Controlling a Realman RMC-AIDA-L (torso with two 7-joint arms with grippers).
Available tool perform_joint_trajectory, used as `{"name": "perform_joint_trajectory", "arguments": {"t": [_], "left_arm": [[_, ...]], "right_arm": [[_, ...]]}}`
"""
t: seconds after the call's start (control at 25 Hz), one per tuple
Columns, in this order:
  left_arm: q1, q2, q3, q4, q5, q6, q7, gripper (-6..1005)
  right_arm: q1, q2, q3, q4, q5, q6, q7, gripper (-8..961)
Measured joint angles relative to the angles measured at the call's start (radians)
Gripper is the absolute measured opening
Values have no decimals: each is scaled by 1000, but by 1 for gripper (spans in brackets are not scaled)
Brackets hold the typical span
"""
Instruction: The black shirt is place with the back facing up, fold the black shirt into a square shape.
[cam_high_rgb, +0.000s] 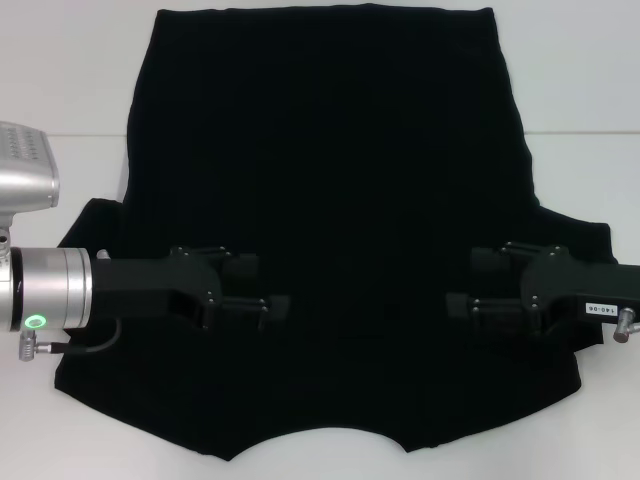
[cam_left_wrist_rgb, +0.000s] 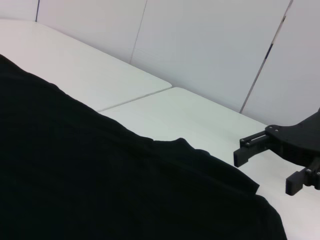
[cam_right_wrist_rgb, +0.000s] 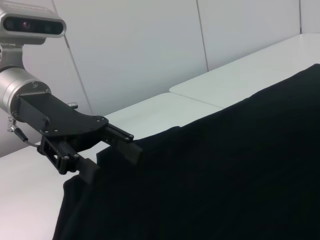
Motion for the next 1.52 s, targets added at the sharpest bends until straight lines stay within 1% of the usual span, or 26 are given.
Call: {"name": "perform_joint_trajectory", "arguments": {"t": [0.8,0.88,1.0,1.08,1.12,1.16,1.28,1.4,1.52], "left_arm": [[1,0,-4,3,4,7,0,860],[1,0,-5,3,4,6,-4,860],[5,2,-30,15,4,-12,-59,860],[9,6,-70,35,3,-27,-122,860],[10,8,-83,40,2,-29,-139,860],[12,12,-115,50,2,-35,-180,860],[17,30,-190,66,2,-40,-296,860],[34,47,-236,93,3,-48,-431,859],[53,54,-259,118,6,-56,-538,840]], "right_arm": [[1,0,-4,0,0,0,1,887],[1,0,2,0,1,1,11,887],[8,0,17,-9,8,43,98,887],[25,-8,20,-14,9,113,232,887],[36,-17,15,-14,9,151,302,887],[45,-27,8,-11,6,175,358,887],[77,-58,-11,-5,0,238,521,887],[103,-80,-10,-10,-3,274,639,888],[129,-108,-4,-12,-3,319,736,888]]}}
